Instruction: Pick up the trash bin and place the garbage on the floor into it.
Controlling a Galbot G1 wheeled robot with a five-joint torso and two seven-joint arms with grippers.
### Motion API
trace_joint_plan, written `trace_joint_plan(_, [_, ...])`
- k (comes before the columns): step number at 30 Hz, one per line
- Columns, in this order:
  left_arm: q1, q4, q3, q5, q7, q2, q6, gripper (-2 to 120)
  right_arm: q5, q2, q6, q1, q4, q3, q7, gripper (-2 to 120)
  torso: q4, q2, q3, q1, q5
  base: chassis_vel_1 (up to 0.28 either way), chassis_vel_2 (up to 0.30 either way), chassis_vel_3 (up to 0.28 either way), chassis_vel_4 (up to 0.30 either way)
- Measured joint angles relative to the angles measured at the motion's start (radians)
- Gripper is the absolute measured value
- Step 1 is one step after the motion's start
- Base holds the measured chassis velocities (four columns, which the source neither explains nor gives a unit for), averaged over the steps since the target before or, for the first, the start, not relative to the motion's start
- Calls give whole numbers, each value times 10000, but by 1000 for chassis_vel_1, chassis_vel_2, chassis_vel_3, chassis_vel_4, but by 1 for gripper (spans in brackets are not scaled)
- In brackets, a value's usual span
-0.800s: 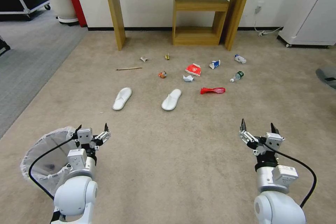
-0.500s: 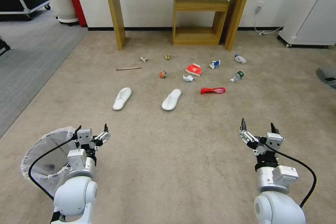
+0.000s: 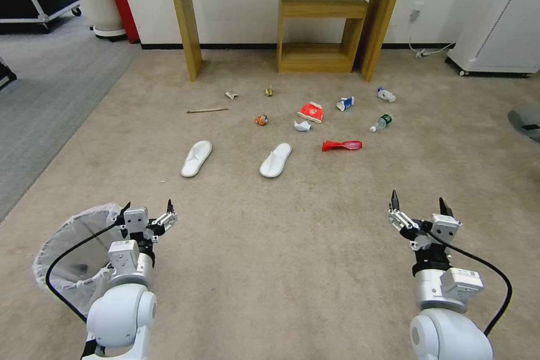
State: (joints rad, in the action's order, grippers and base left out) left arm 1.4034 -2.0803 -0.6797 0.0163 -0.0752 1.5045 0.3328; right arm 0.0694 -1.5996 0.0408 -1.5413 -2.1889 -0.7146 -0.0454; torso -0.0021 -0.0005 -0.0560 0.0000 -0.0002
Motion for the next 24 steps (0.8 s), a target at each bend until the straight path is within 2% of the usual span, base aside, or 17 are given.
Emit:
trace_joint_plan(7, [-6, 19, -1, -9, 0, 3, -3, 100, 20, 26, -21, 18, -2, -27, 8, 100, -1, 0, 0, 0, 1, 12, 19, -14, -14])
trace_joint_plan(12, [0, 57, -7, -29, -1, 15, -51, 100, 26, 27, -121, 18, 18, -27, 38, 100, -1, 0, 1, 0, 2, 118, 132, -115, -138])
trace_joint_plan(18, [6, 100, -16, -54, -11, 24, -103, 100, 25, 38, -173, 15, 46, -26, 74, 100, 1, 0, 1, 0, -5, 212, 237, -224, -210])
trace_joint_plan(20, [-1, 112, -16, -59, -16, 26, -107, 100, 24, 41, -186, 18, 57, -27, 76, 100, 0, 0, 1, 0, 7, 276, 261, -264, -248])
trace_joint_plan(24, [-14, 170, -14, -67, -22, 34, -121, 100, 18, 44, -255, 22, 102, -31, 83, 100, 0, 0, 1, 0, -4, 272, 297, -298, -259])
